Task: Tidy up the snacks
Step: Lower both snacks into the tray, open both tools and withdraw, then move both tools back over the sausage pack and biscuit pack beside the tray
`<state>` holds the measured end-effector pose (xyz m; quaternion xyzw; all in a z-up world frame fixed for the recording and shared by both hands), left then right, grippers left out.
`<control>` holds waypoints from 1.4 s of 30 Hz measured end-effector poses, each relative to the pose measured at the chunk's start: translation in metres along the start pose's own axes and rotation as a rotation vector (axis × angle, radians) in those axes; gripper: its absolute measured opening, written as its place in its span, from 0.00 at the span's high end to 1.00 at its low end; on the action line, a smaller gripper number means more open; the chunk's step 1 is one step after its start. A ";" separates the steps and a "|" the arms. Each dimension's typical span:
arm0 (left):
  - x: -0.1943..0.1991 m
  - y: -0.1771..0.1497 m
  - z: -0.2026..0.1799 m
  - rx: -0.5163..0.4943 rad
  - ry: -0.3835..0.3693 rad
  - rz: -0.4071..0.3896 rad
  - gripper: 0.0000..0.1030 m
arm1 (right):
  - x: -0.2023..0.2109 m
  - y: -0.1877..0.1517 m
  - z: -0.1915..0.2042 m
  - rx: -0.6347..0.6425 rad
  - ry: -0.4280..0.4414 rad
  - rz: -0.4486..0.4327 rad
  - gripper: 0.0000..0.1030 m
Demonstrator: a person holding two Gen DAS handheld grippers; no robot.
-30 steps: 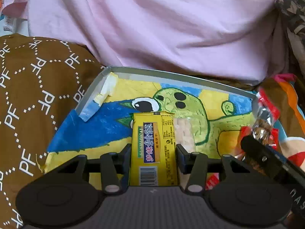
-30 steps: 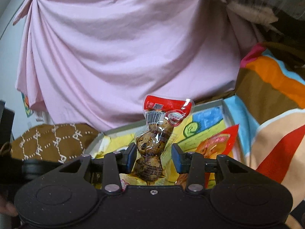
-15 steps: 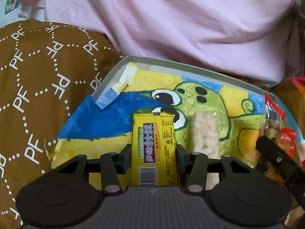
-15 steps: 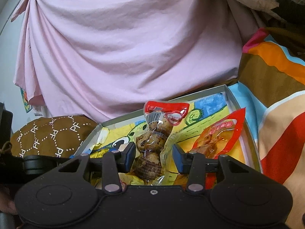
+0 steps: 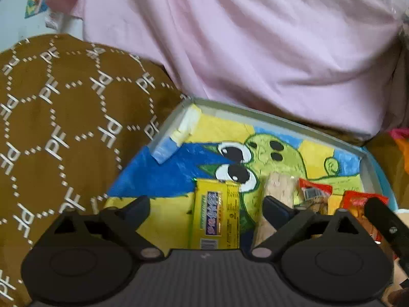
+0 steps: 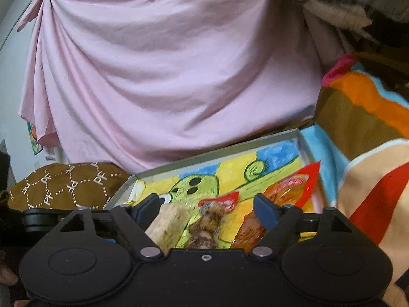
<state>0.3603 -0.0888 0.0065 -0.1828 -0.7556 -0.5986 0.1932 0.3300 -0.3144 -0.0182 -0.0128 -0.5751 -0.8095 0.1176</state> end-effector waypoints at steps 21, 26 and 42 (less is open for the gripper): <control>0.134 0.000 0.044 0.001 0.047 -0.162 0.00 | 0.112 0.059 0.049 0.083 -0.045 -0.098 0.01; 0.159 -0.016 0.053 -0.001 0.042 -0.157 0.00 | 0.144 0.048 0.069 0.167 -0.059 -0.084 0.01; 0.213 -0.082 0.080 -0.096 0.007 -0.120 0.00 | 0.244 -0.021 0.094 0.269 -0.157 0.004 0.01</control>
Point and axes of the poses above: each gripper's, at about its wrist camera, not at the fingertips, and x roughly against the way its jaws point, z to its left, y to its top, the point moved 6 cm from there along -x, roughly the way its jaws point, and after that the axes turned 3 degrees about -z, right-handed, at the moved point
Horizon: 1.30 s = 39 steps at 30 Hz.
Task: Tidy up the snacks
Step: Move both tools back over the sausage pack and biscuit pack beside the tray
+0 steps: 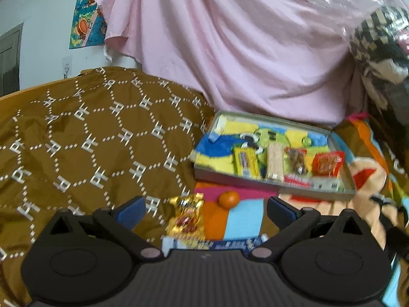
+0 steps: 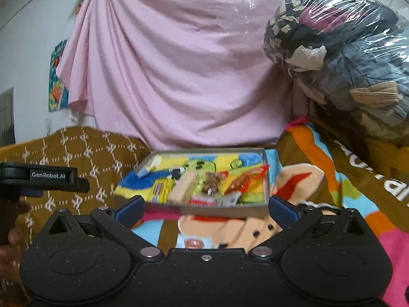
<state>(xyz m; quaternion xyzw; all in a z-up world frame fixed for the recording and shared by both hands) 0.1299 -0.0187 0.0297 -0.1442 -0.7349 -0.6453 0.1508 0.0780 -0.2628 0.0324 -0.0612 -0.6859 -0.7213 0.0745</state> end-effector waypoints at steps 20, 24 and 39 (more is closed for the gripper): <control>0.001 -0.074 -0.001 -0.161 -0.060 0.141 0.00 | 0.012 -0.063 0.005 0.005 -0.060 0.281 0.01; -0.002 -0.075 0.000 -0.145 -0.065 0.152 0.00 | 0.006 -0.069 0.006 0.026 -0.064 0.311 0.01; -0.017 -0.074 -0.004 -0.111 -0.039 0.198 0.00 | -0.009 -0.074 0.015 0.110 -0.032 0.340 0.01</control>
Point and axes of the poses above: each gripper's, at about its wrist camera, not at the fingertips, and x roughly against the way its jaws point, z to its left, y to its top, the point moved 6 cm from there along -x, roughly the way its jaws point, and after that the axes turned 3 degrees about -z, right-handed, at the moved point
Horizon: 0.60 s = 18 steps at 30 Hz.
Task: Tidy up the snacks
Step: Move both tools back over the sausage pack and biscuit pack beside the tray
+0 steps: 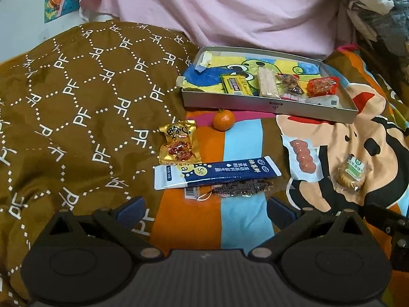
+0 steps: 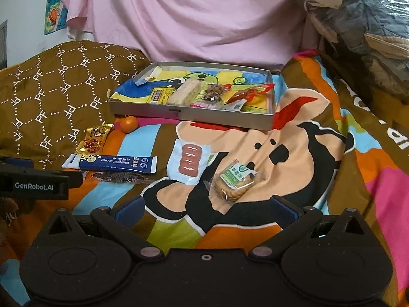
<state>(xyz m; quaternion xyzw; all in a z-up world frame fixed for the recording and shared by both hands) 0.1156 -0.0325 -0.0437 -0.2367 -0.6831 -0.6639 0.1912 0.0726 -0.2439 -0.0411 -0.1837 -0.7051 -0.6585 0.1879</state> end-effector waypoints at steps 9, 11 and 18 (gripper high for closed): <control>-0.012 0.011 -0.011 0.025 -0.002 0.002 0.00 | -0.012 0.013 -0.003 0.082 0.029 0.006 0.01; -0.015 0.012 -0.015 0.035 -0.007 0.007 0.00 | -0.014 0.014 -0.003 0.107 0.045 0.005 0.01; -0.029 0.016 -0.028 0.041 -0.018 0.015 0.00 | -0.024 0.015 -0.014 0.180 0.061 0.009 0.01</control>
Point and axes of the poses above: each gripper's, at about its wrist camera, not at the fingertips, and x roughly against the way its jaws point, z to its left, y to its top, the point moved 6 cm from there along -x, roughly the way its jaws point, and after that the axes turned 3 degrees about -z, right-handed, at the moved point
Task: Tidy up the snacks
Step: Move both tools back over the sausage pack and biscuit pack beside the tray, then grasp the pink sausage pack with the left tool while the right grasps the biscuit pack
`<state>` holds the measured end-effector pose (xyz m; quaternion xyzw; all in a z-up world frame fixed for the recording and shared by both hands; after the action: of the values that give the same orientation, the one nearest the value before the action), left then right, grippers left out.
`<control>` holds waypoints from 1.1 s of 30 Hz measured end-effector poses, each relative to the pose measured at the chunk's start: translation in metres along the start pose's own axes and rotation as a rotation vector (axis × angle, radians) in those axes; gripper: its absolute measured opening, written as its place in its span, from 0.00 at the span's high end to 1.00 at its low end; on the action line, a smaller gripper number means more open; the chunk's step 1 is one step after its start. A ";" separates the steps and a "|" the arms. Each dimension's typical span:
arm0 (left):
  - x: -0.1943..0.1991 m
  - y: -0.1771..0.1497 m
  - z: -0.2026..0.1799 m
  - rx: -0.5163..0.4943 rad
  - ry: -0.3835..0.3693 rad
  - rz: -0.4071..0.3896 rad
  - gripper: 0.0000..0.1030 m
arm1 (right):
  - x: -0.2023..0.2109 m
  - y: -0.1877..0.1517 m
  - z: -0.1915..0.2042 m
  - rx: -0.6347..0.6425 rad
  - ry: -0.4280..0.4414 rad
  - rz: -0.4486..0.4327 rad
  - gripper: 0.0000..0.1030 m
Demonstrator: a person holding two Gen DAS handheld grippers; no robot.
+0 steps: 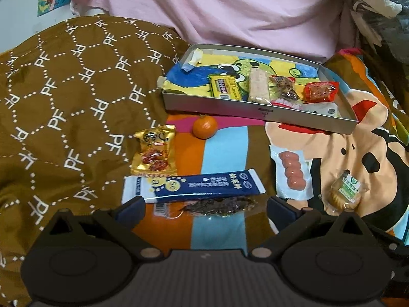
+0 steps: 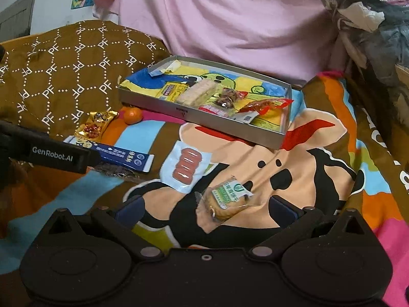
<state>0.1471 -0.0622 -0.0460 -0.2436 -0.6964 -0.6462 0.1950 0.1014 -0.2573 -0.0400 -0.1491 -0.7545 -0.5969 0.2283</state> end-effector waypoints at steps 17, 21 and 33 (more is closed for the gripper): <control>-0.052 0.023 -0.052 -0.044 -0.120 0.024 0.00 | -0.043 0.000 -0.034 0.118 0.004 -0.002 0.01; -0.065 0.028 -0.065 -0.065 -0.146 0.033 0.00 | -0.058 -0.003 -0.038 0.147 0.018 0.020 0.01; -0.090 0.024 -0.089 -0.107 -0.180 0.085 0.00 | -0.089 -0.021 -0.020 0.309 0.073 0.091 0.16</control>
<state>0.2297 -0.1573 -0.0711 -0.3401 -0.6648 -0.6490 0.1459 0.1702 -0.2772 -0.1000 -0.1243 -0.8209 -0.4681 0.3025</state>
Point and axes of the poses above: each gripper's, at about its wrist camera, not at the fingertips, and x roughly against the way its jaws point, z to its left, y to its top, the point moved 6 cm from there along -x, roughly the way its jaws point, and after that the axes turned 3 degrees about -z, right-handed, at the moved point
